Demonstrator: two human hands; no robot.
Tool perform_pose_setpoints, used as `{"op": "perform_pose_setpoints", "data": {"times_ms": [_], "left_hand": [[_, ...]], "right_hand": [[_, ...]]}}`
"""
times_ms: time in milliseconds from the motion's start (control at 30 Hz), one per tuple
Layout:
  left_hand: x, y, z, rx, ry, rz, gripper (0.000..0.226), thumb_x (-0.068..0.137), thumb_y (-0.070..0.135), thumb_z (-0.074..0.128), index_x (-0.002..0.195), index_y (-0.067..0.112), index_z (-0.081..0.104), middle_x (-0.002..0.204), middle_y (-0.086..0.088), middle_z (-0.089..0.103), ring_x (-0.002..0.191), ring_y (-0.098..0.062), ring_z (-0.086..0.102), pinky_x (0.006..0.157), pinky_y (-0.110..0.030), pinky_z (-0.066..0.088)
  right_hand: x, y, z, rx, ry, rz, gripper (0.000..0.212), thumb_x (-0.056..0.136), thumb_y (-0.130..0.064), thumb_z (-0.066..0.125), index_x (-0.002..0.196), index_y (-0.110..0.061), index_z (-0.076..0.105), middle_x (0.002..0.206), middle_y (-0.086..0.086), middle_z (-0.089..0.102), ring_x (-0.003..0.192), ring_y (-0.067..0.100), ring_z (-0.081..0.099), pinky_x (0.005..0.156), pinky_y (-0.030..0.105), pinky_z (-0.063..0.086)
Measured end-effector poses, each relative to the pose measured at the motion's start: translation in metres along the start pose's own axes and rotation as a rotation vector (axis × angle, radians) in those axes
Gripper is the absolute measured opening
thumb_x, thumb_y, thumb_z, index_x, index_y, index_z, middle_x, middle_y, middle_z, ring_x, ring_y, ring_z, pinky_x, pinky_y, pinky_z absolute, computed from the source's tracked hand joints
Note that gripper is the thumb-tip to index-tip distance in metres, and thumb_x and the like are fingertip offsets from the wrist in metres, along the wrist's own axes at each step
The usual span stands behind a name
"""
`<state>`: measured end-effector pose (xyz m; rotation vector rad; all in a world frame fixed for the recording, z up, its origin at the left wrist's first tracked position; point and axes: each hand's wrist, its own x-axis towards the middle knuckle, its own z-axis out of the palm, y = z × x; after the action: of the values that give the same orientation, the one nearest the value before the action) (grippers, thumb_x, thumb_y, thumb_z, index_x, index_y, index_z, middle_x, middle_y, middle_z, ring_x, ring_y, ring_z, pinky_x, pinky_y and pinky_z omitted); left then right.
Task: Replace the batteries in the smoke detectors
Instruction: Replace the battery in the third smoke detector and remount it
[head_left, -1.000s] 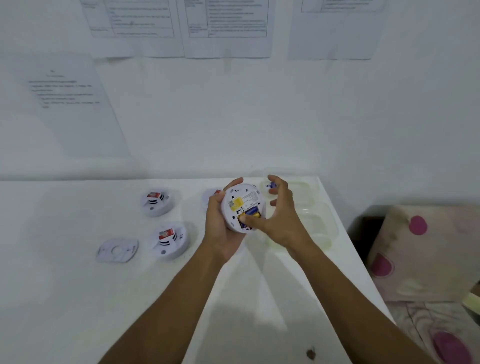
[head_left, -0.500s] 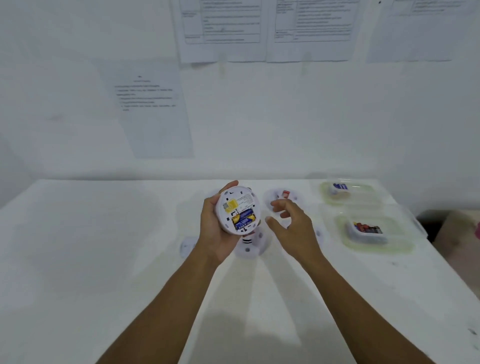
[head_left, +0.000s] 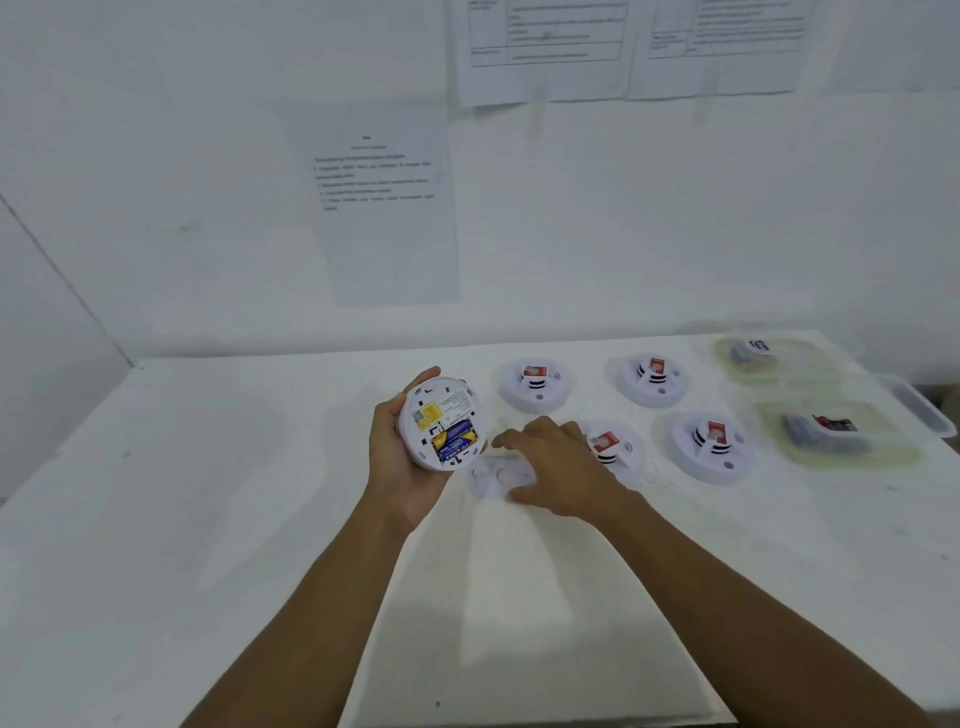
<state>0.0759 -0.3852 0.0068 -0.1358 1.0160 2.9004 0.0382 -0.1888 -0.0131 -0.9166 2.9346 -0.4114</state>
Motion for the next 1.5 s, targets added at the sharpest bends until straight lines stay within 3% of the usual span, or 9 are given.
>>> {"op": "perform_pose_setpoints", "data": {"times_ms": [333,533,767,833,933,1067,1167,1333,1500], "left_hand": [[-0.003,0.008,-0.010,-0.018,0.019,0.003,0.039,0.096,0.034,0.036,0.119,0.023,0.064,0.127,-0.010,0.061,0.118,-0.033,0.055,0.102,-0.054,0.039],[-0.002,-0.001,-0.007,-0.021,0.025,-0.011,0.038,0.096,0.034,0.036,0.118,0.023,0.065,0.125,-0.010,0.062,0.117,-0.033,0.056,0.106,-0.054,0.036],[-0.001,0.001,-0.010,-0.029,0.035,0.019,0.039,0.096,0.034,0.036,0.121,0.022,0.063,0.123,-0.009,0.063,0.117,-0.031,0.056,0.103,-0.053,0.039],[-0.001,0.002,-0.013,-0.045,0.038,0.023,0.038,0.095,0.035,0.038,0.122,0.023,0.062,0.124,-0.008,0.063,0.118,-0.032,0.055,0.104,-0.054,0.038],[0.001,0.003,-0.012,-0.057,0.036,0.022,0.037,0.094,0.034,0.040,0.122,0.023,0.061,0.126,-0.008,0.062,0.117,-0.032,0.056,0.096,-0.053,0.043],[0.006,-0.007,-0.004,-0.045,0.041,0.016,0.038,0.094,0.034,0.040,0.124,0.023,0.060,0.127,-0.008,0.061,0.115,-0.032,0.057,0.094,-0.052,0.044],[0.011,-0.020,0.007,-0.028,0.049,0.000,0.040,0.094,0.034,0.039,0.125,0.023,0.062,0.129,-0.009,0.060,0.117,-0.033,0.055,0.099,-0.054,0.041],[0.015,-0.037,0.026,-0.024,0.049,-0.014,0.041,0.095,0.035,0.040,0.127,0.022,0.062,0.129,-0.011,0.061,0.117,-0.035,0.055,0.104,-0.054,0.039],[0.015,-0.051,0.048,-0.048,-0.014,-0.049,0.046,0.094,0.035,0.043,0.135,0.020,0.056,0.136,-0.014,0.058,0.122,-0.038,0.054,0.108,-0.052,0.038]], "right_hand": [[-0.012,-0.008,-0.006,0.222,0.067,0.091,0.061,0.077,-0.040,0.074,0.130,-0.027,0.045,0.112,-0.005,0.063,0.088,0.009,0.055,0.077,0.030,0.049],[-0.008,-0.005,0.001,-0.065,0.014,0.037,0.071,0.076,-0.056,0.069,0.137,-0.030,0.043,0.124,-0.003,0.061,0.120,0.019,0.046,0.098,0.039,0.031],[0.000,-0.004,0.001,0.001,0.028,0.040,0.068,0.071,-0.052,0.072,0.128,-0.028,0.044,0.112,-0.007,0.063,0.105,0.018,0.053,0.094,0.037,0.035],[-0.003,-0.005,-0.005,0.169,0.051,0.093,0.067,0.069,-0.048,0.075,0.125,-0.027,0.045,0.109,-0.007,0.062,0.097,0.016,0.057,0.087,0.034,0.044],[-0.012,0.000,-0.021,0.742,0.219,0.306,0.042,0.079,-0.028,0.071,0.115,-0.026,0.049,0.103,-0.001,0.066,0.086,0.016,0.066,0.072,0.029,0.053],[-0.025,0.009,-0.038,1.456,0.289,0.371,0.030,0.094,-0.016,0.055,0.123,-0.023,0.051,0.113,0.010,0.067,0.097,0.031,0.070,0.080,0.039,0.053],[-0.026,0.007,-0.050,1.175,0.396,0.396,0.045,0.092,-0.018,0.062,0.128,-0.037,0.044,0.107,0.001,0.066,0.092,0.018,0.067,0.064,0.022,0.053],[-0.026,0.006,-0.061,1.002,0.483,0.238,0.070,0.088,-0.011,0.064,0.137,-0.048,0.031,0.074,0.019,0.060,0.059,0.015,0.052,0.057,0.021,0.046],[-0.026,-0.003,-0.066,0.942,0.504,0.100,0.051,0.079,-0.012,0.074,0.118,-0.036,0.051,0.099,-0.002,0.066,0.086,0.013,0.067,0.067,0.021,0.055]]}}
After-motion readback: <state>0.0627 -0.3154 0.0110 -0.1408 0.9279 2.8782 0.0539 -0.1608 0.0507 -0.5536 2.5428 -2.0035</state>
